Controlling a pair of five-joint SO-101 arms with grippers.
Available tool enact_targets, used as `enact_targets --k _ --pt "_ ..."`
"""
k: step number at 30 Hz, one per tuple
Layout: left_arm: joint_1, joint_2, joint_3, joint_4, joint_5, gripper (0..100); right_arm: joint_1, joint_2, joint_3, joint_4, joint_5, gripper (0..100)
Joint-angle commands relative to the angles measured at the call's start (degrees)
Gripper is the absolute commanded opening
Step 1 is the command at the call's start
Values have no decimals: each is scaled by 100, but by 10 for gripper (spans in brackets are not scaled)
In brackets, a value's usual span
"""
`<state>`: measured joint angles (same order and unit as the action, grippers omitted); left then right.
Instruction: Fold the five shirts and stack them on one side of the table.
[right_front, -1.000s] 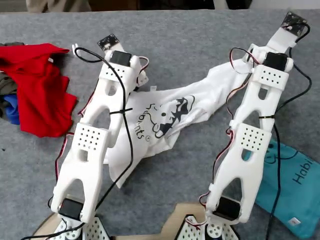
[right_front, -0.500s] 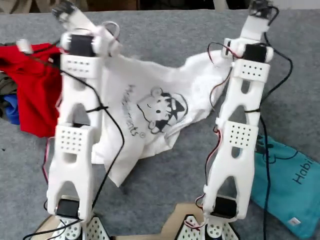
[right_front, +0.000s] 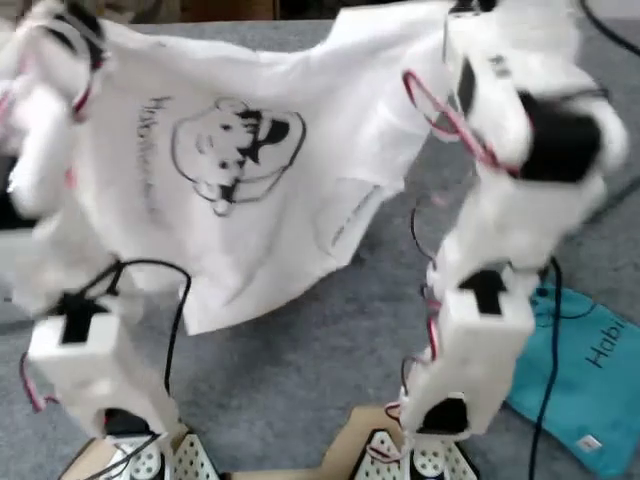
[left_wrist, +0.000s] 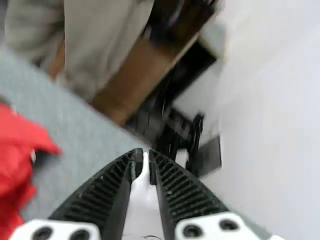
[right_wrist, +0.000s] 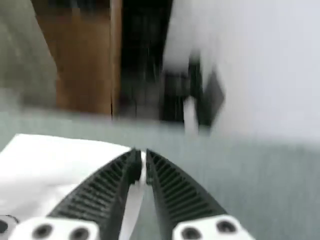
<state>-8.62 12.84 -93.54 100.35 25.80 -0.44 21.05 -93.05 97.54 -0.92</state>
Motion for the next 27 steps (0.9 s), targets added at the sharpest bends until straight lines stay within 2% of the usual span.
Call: enact_targets --k 1,7,16,22,27 --pt "-273 -936 79 53 -413 18 -145 -1349 -215 0 44 5" --pt "-325 -2448 1591 53 -914 18 -127 -2730 -180 0 70 5" --pt "-334 -4892 4703 44 -1002 18 -110 -3864 -171 9 79 5" --pt "-334 -6070 6066 44 -993 18 -119 -4321 -171 -35 396 5" --pt "-369 -6554 6804 44 -993 18 -119 -4593 -171 -431 686 5"
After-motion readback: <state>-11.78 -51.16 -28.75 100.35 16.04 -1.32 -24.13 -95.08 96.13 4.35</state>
